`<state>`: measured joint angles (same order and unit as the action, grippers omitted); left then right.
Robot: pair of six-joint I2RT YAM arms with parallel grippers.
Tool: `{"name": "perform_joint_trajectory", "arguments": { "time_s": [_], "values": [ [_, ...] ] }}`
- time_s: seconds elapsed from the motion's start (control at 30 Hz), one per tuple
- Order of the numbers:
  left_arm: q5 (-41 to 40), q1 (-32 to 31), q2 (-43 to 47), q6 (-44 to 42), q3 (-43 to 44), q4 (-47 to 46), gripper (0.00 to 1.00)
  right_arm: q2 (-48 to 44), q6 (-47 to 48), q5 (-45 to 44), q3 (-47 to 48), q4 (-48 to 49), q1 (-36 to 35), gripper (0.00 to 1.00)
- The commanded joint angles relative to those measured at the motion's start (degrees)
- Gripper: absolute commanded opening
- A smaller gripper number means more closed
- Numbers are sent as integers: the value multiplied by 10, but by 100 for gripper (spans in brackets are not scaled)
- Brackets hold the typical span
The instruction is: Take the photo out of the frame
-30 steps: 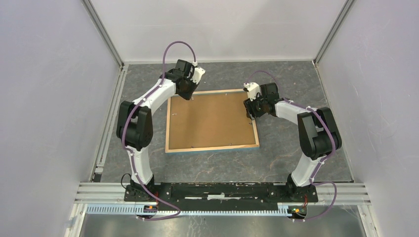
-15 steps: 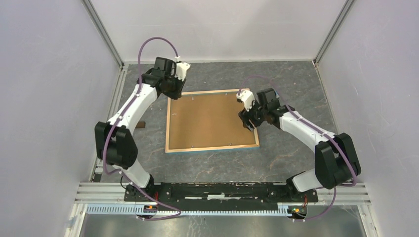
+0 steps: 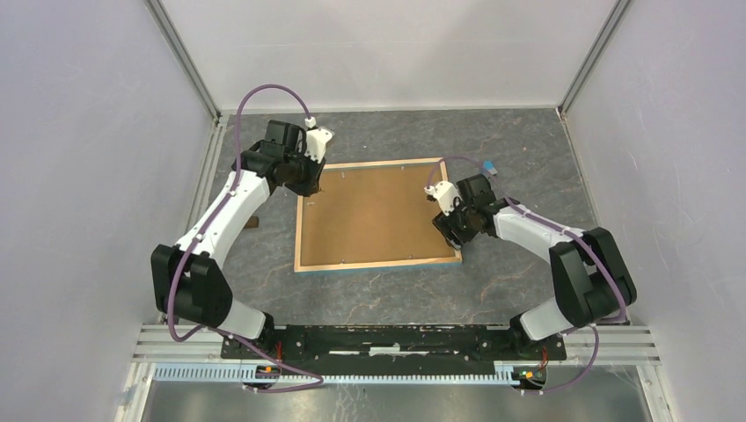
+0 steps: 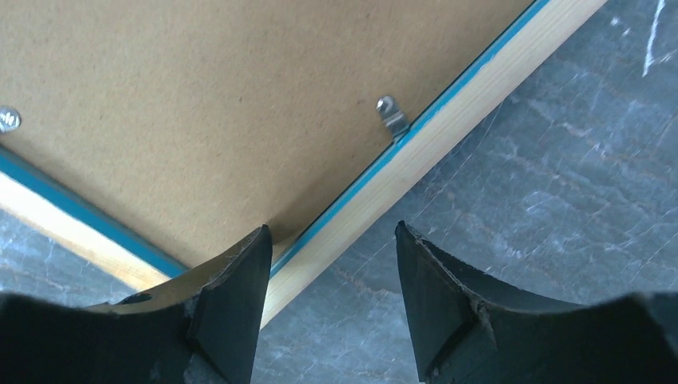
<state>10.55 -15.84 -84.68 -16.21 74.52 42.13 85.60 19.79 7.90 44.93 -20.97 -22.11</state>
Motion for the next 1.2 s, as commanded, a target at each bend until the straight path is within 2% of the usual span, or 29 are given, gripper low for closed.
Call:
{"name": "perform_joint_trajectory", "arguments": {
  "time_s": [0.0, 0.13, 0.33, 0.47, 0.57, 0.63, 0.7, 0.77, 0.97, 1.17],
  "values": [
    [18, 2, 27, 28, -5, -5, 2, 72, 24, -57, 8, 37, 15, 63],
    [26, 2, 32, 31, -9, -8, 2, 120, 47, -66, 45, 34, 25, 58],
    [32, 9, 28, 31, -13, -17, 2, 201, 97, -97, 146, 24, 39, 40],
    [38, 21, 22, 30, -13, -22, 2, 275, 134, -130, 254, 15, 48, 34],
    [46, 31, 15, 32, -15, -23, 2, 339, 142, -125, 382, -11, 50, 31],
    [51, 35, 11, 33, -14, -24, 2, 374, 139, -106, 464, -30, 48, 34],
    [56, 40, 12, 36, -14, -24, 2, 388, 128, -81, 533, -58, 42, 45],
    [63, 47, 15, 39, -14, -23, 2, 368, 104, -51, 556, -71, 35, 55],
    [89, 91, 23, 78, -3, -27, 2, 205, 31, 25, 405, -24, -37, 72],
    [113, 178, 20, 130, 28, -21, 2, 179, -57, 61, 350, 15, -147, 80]
  ]
}}
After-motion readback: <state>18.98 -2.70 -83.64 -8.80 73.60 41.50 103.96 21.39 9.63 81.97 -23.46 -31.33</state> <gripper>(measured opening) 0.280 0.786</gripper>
